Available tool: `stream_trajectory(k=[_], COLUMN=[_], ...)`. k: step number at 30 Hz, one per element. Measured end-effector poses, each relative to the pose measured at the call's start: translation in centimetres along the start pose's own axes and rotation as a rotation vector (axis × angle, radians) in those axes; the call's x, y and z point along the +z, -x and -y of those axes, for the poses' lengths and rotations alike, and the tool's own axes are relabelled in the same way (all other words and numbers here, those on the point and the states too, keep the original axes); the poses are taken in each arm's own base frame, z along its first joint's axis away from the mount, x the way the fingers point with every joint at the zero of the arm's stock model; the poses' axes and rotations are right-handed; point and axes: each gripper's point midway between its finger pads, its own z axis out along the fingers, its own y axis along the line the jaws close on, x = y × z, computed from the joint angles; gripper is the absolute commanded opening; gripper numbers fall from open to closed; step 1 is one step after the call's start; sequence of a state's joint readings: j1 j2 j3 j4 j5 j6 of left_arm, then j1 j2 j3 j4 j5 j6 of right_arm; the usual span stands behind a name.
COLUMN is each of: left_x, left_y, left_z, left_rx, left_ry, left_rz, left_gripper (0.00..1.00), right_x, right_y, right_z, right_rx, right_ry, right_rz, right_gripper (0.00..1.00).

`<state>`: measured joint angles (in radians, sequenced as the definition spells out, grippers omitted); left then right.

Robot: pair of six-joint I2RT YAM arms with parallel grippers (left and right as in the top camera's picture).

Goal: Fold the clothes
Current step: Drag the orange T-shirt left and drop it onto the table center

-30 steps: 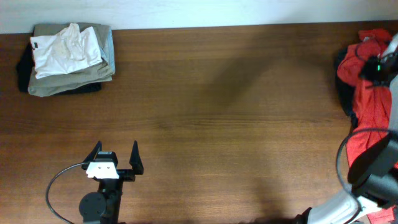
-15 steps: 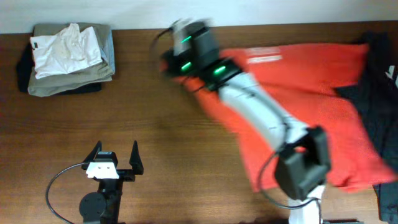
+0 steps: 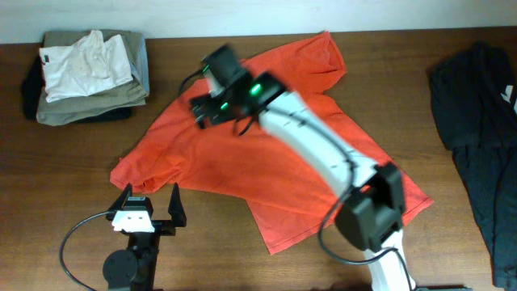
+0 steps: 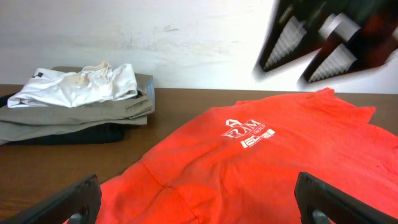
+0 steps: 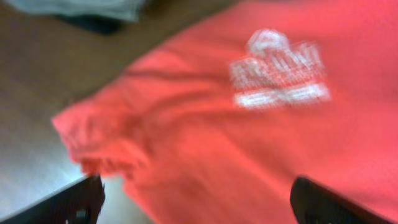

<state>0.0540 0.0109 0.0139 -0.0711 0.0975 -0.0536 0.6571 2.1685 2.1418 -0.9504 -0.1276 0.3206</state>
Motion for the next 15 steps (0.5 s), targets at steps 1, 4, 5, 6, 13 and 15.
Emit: stream_trajectory(k=[1,4,5,6,13,15], left_x=[0.0,0.0,0.0,0.0,0.0,0.0], left_y=[0.0,0.0,0.0,0.0,0.0,0.0], left_z=[0.0,0.0,0.0,0.0,0.0,-0.1], left_rx=[0.000,0.000,0.000,0.000,0.000,0.000], left_ry=[0.000,0.000,0.000,0.000,0.001,0.005], left_rz=[0.000,0.000,0.000,0.000,0.000,0.000], left_gripper=[0.99,0.99,0.99,0.99,0.99,0.99], right_x=[-1.7,-6.2,-6.6,-6.9,-9.2,-9.5], right_y=[0.8,1.9,1.4,0.8,-5.2,-6.0], right_z=[1.5,7.0,8.5,10.2,14.3,14.3], right_rx=[0.019,0.106,0.132,0.159,0.309,0.351], right_ry=[-0.023,-0.099,-0.122,-0.146,-0.179,-0.197], right_rz=[0.008,0.014,-0.009,-0.036,-0.290,-0.318], right_gripper=[0.99,0.99,0.99,0.99,0.84,0.85])
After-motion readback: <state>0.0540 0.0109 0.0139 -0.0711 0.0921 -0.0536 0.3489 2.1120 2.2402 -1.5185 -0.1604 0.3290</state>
